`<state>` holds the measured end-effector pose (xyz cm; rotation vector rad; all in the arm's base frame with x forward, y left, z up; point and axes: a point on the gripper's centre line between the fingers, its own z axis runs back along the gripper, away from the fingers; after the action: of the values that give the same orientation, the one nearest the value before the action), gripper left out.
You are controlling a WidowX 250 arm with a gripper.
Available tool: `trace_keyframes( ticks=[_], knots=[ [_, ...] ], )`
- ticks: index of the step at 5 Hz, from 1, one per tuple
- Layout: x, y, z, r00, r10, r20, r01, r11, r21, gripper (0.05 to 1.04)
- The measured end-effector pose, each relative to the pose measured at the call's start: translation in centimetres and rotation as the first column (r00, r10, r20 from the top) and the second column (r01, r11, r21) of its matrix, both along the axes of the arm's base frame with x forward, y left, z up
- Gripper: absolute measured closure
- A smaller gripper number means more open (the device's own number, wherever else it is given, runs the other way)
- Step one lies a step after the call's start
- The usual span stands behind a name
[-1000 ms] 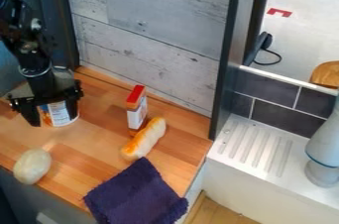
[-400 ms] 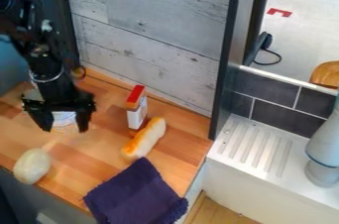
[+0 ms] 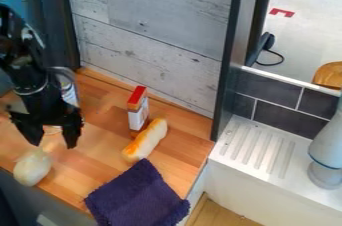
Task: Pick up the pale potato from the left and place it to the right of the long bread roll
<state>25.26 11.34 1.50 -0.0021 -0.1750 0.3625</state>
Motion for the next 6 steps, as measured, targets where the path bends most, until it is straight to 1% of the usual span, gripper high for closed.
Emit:
trace_keyframes(
  ticks=[1,2,4,5,6],
  knots=[
    [-1.5,0.0,-0.7,0.999,-0.013,-0.029,0.013,1.0,0.002,0.083],
    [-2.1,0.1,-0.8,0.999,-0.027,-0.039,0.028,0.999,0.017,0.083],
    [-3.0,0.9,-0.5,0.998,-0.016,-0.056,0.019,0.998,0.054,0.083],
    [-3.5,1.1,-1.6,0.995,-0.025,-0.101,0.031,0.998,0.06,0.083],
    [-3.4,1.3,-2.7,0.992,-0.042,-0.123,0.05,0.997,0.062,0.083]
  ],
)
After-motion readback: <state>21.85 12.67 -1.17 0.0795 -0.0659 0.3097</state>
